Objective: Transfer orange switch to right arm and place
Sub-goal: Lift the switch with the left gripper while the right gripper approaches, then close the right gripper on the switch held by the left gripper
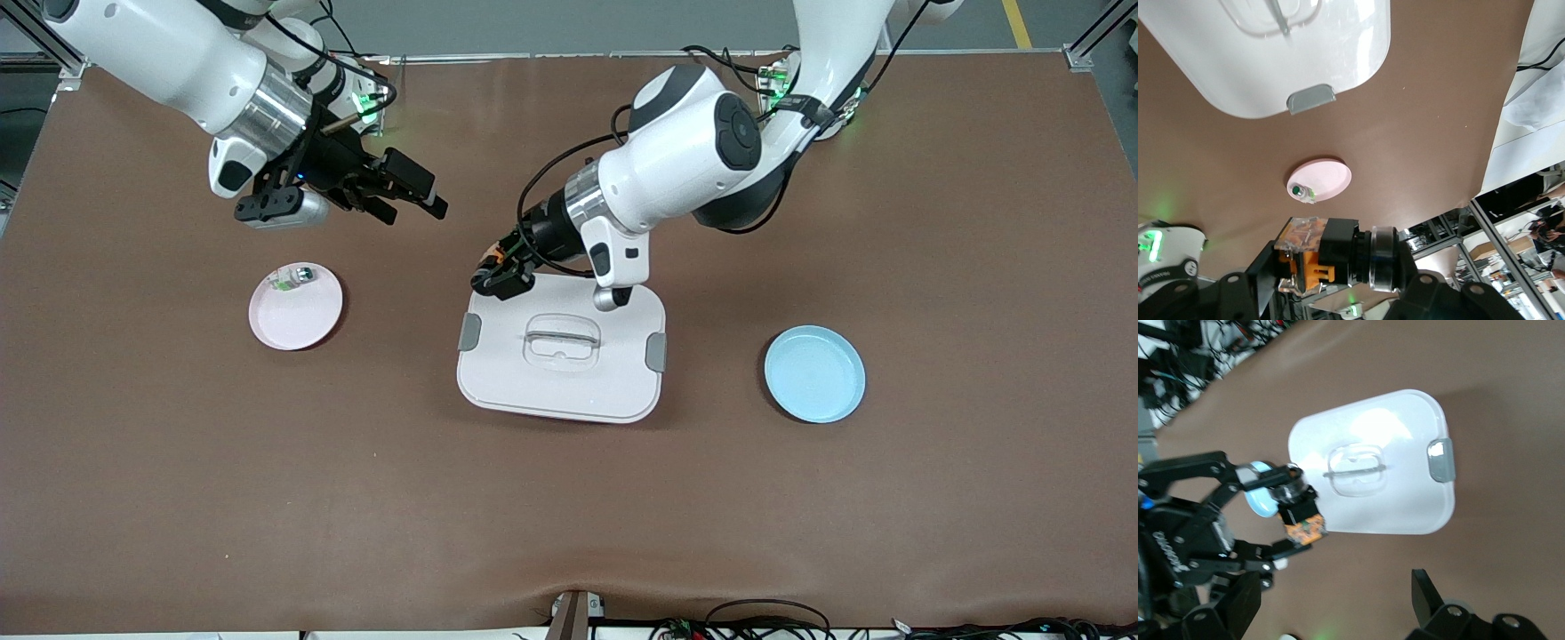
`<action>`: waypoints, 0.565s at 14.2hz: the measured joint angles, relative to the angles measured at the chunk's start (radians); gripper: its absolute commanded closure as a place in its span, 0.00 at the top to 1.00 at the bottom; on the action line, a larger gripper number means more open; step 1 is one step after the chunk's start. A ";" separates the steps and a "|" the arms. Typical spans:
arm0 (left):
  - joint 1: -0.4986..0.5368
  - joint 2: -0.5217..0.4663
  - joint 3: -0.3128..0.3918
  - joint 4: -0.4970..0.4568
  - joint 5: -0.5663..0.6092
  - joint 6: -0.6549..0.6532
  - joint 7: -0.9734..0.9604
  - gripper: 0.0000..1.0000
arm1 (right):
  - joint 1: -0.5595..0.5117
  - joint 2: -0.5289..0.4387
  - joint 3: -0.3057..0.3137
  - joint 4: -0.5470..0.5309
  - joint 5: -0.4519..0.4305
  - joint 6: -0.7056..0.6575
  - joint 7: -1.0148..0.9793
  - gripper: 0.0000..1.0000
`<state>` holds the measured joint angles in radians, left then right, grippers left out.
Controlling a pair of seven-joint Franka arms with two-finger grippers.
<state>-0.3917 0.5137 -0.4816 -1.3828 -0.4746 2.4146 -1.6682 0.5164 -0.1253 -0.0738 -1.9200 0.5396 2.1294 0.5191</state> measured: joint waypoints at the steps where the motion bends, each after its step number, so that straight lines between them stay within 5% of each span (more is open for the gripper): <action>1: -0.008 0.002 0.000 0.000 0.000 0.011 -0.018 0.00 | 0.004 -0.020 0.000 -0.038 0.016 0.060 0.000 1.00; 8: -0.039 0.006 0.000 0.004 -0.001 0.024 -0.028 0.00 | 0.034 -0.066 -0.002 -0.162 0.043 0.271 -0.146 1.00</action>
<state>-0.4306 0.5194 -0.4818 -1.3789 -0.4753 2.4381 -1.6959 0.5502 -0.1916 -0.0755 -2.0819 0.5824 2.4003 0.3733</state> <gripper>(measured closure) 0.278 0.000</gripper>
